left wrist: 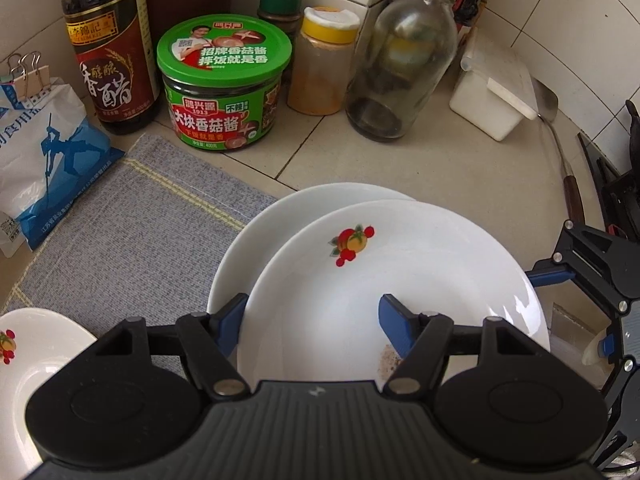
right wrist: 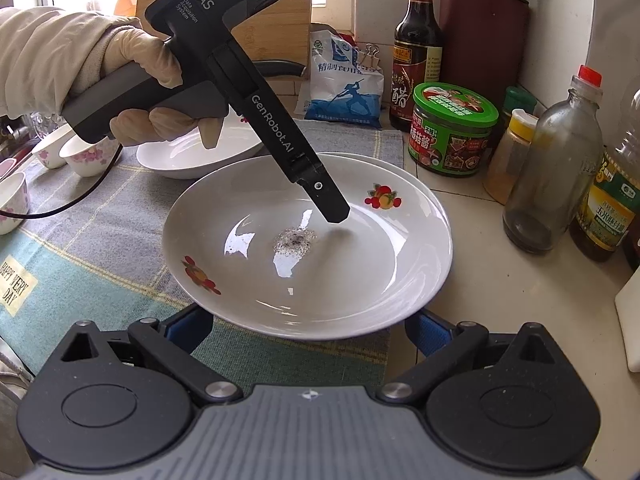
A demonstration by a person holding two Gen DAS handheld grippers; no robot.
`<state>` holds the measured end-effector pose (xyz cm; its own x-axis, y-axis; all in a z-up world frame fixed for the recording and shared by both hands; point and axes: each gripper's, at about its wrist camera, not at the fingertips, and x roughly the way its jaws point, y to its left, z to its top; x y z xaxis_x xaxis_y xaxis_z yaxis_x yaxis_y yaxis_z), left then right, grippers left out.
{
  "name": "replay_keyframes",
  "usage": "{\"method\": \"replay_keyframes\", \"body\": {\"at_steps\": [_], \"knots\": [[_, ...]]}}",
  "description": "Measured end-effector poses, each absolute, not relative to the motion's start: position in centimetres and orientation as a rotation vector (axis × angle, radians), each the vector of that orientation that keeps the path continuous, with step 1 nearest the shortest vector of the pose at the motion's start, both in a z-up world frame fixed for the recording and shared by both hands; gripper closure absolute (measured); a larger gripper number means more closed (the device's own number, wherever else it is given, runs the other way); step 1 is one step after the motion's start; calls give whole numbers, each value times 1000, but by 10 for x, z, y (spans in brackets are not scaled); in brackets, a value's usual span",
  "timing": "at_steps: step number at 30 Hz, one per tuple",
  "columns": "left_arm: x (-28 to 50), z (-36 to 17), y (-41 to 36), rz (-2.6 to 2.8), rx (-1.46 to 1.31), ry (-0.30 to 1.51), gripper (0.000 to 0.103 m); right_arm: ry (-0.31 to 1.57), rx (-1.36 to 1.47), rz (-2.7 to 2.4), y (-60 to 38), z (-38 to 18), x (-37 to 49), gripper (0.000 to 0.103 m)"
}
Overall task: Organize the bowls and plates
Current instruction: 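Lower the held plate onto the white plate beside the green tub, then open the left gripper to release the stacked plate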
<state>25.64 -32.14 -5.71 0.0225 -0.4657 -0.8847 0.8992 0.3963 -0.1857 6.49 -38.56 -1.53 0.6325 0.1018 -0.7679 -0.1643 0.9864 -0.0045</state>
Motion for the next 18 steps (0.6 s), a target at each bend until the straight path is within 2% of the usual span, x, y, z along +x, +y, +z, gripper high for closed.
{"method": "replay_keyframes", "body": {"at_steps": [18], "knots": [[255,-48,-322,-1099,512,1047,28,856,-68,156,-387,-12,60,0]]}}
